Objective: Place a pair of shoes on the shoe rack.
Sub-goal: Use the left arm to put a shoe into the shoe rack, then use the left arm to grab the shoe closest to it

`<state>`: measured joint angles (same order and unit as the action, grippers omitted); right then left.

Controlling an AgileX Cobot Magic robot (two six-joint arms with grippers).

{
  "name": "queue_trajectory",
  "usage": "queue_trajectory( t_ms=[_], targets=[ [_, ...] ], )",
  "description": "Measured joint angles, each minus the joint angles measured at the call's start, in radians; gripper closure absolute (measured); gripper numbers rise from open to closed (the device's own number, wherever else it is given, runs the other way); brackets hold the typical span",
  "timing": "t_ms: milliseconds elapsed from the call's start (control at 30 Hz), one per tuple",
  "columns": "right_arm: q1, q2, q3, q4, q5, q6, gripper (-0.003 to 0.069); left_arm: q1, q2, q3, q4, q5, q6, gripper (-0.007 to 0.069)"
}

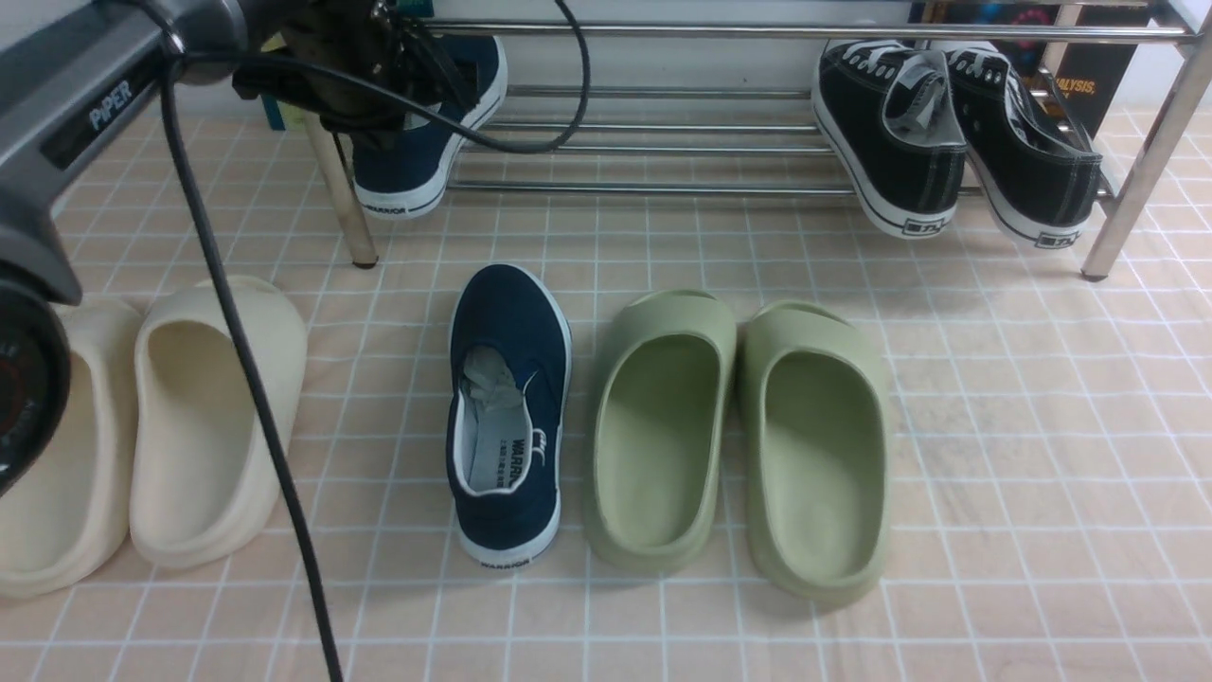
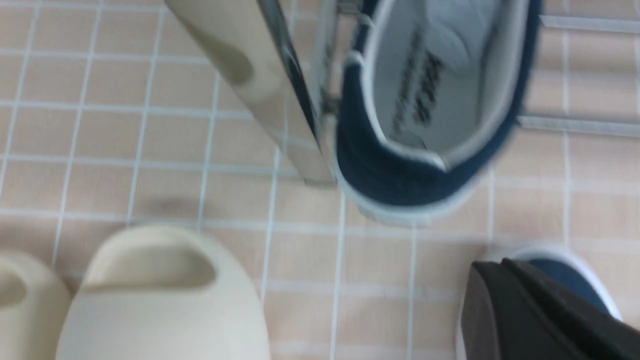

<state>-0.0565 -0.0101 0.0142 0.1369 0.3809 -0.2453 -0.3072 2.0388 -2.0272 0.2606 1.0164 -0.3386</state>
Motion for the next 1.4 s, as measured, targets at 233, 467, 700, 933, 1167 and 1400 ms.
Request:
queue_trajectory(
  t_ms=[233,467,700,933,1167,1400],
  targets=[
    [0.000,0.000,0.000,0.000,0.000,0.000,0.0419,-0.052,-0.154,0.062,-0.061,0.137,0.140,0.0610],
    [0.000,0.000,0.000,0.000,0.000,0.000,0.0419,-0.112,-0.465,0.453,-0.075,-0.090,0.078,0.0605],
    [0.000,0.000,0.000,0.000,0.000,0.000,0.0419,-0.112,-0.507,0.887,-0.098,-0.430,-0.082,0.0571],
    [0.000,0.000,0.000,0.000,0.000,0.000,0.0419,-0.112,-0.392,0.929,-0.119,-0.487,-0.095,0.0327],
    [0.000,0.000,0.000,0.000,0.000,0.000,0.0419,-0.112,-0.269,0.929,-0.143,-0.513,-0.077,0.0218],
    [0.000,0.000,0.000,0.000,0.000,0.000,0.0419,-0.115,-0.243,0.905,-0.147,-0.509,-0.058,0.0574]
  ],
)
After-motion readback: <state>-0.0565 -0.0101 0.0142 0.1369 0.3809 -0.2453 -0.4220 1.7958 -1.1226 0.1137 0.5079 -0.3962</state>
